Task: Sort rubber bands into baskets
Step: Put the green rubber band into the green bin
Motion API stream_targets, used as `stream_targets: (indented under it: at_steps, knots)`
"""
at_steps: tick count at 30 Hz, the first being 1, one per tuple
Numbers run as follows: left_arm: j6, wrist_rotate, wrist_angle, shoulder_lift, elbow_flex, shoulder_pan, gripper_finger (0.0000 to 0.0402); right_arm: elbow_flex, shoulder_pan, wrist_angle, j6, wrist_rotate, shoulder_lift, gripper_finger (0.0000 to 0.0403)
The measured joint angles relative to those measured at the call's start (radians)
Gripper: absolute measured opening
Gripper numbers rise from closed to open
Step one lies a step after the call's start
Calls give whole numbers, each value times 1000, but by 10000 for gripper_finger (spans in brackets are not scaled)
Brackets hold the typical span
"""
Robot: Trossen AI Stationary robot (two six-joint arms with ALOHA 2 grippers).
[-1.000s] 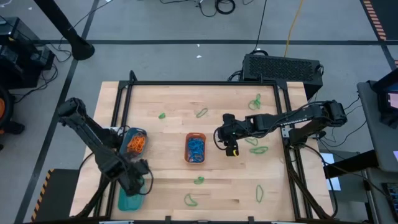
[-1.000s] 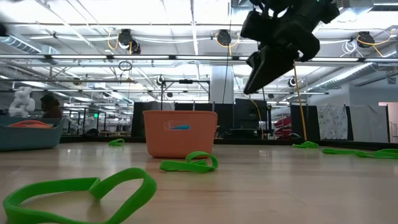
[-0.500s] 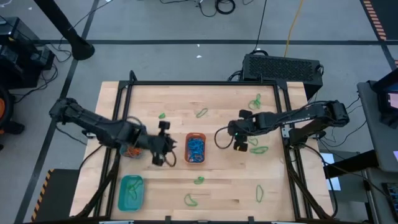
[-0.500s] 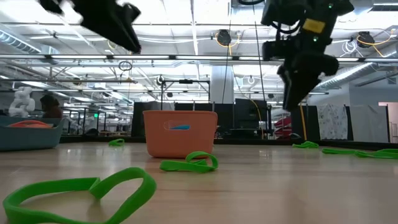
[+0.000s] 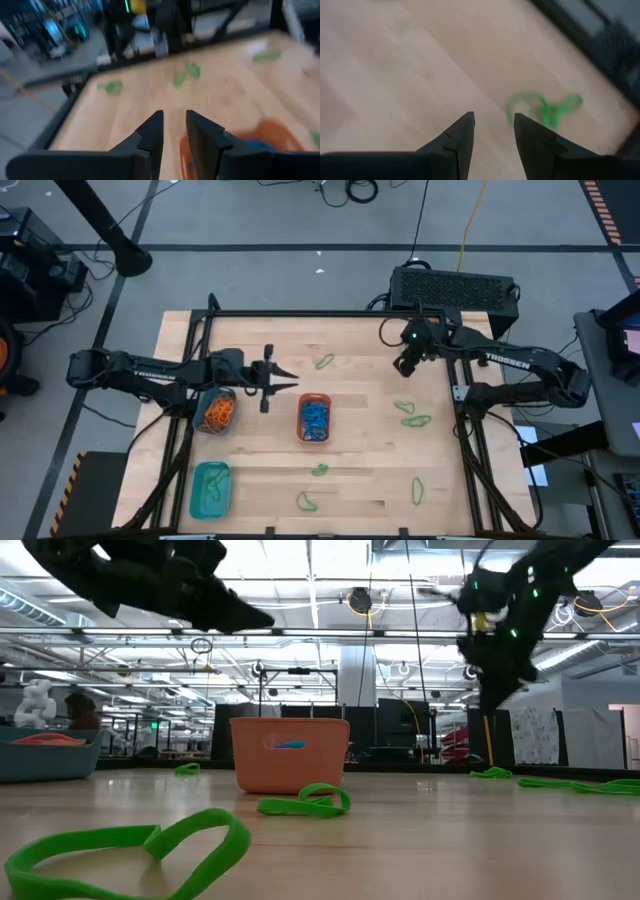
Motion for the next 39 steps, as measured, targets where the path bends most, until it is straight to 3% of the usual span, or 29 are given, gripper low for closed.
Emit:
stream_targets:
  at_steps: [2,5,8,10,15,22,25,39]
  knots:
    - [-6,19,68,-1,-12,2,91,-44,-39,-18,-10,-44,5,132]
    - [-6,52,63,1,-14,-8,91,-72,-41,-8,-29,-227,7,132]
    - [-5,57,68,1,-15,-21,91,-55,10,2,9,-383,-3,132]
    - [-5,57,68,1,-15,-21,91,-55,61,-51,62,-411,-5,132]
    - [-5,57,73,1,-15,-21,91,-66,206,-123,175,-318,-4,132]
    - [-30,56,73,1,-15,-25,91,-208,352,34,252,-274,-4,132]
    - [-31,56,73,1,-15,-25,91,-271,371,109,272,-225,-4,132]
    - [-31,54,76,1,-15,-25,91,-423,423,334,338,-198,-6,132]
